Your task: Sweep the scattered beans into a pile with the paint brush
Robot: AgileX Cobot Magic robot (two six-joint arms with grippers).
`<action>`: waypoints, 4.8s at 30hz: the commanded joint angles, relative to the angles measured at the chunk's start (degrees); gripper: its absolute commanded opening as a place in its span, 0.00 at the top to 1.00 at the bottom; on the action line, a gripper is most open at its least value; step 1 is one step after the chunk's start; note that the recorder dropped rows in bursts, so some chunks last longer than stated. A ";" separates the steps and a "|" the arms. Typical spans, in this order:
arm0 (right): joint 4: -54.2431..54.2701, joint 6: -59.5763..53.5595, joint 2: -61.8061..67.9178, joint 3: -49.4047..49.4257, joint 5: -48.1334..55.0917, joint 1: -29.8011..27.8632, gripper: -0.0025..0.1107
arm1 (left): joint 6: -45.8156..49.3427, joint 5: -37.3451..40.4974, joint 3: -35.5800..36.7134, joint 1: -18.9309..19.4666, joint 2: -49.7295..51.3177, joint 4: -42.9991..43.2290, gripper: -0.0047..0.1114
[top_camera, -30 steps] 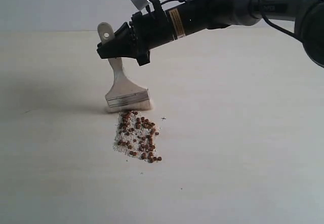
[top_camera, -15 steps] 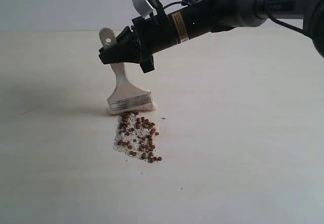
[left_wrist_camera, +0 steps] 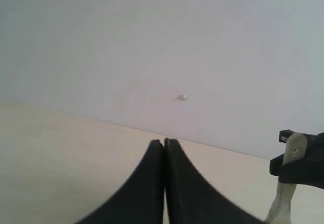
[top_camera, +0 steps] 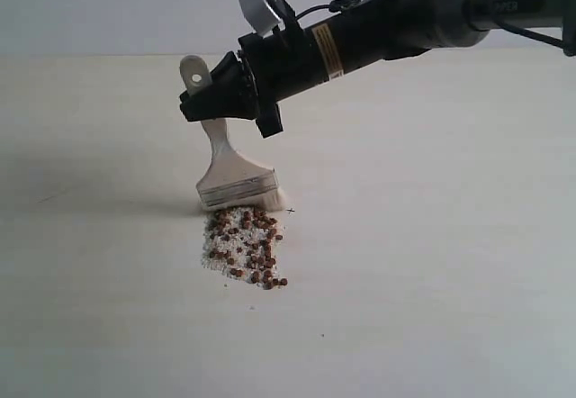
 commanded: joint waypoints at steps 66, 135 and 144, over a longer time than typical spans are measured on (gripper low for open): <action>26.10 -26.76 -47.22 68.10 0.24 -9.90 0.98 | 0.03 0.23 0.22 -0.26 -0.41 -0.30 0.96; -0.65 -10.80 -28.10 38.99 0.24 -0.44 0.98 | 0.03 0.23 0.22 -0.26 -0.41 -0.30 0.96; -0.52 -12.10 -21.85 38.86 0.24 -0.12 0.98 | 0.03 0.23 0.22 -0.26 -0.41 -0.30 0.96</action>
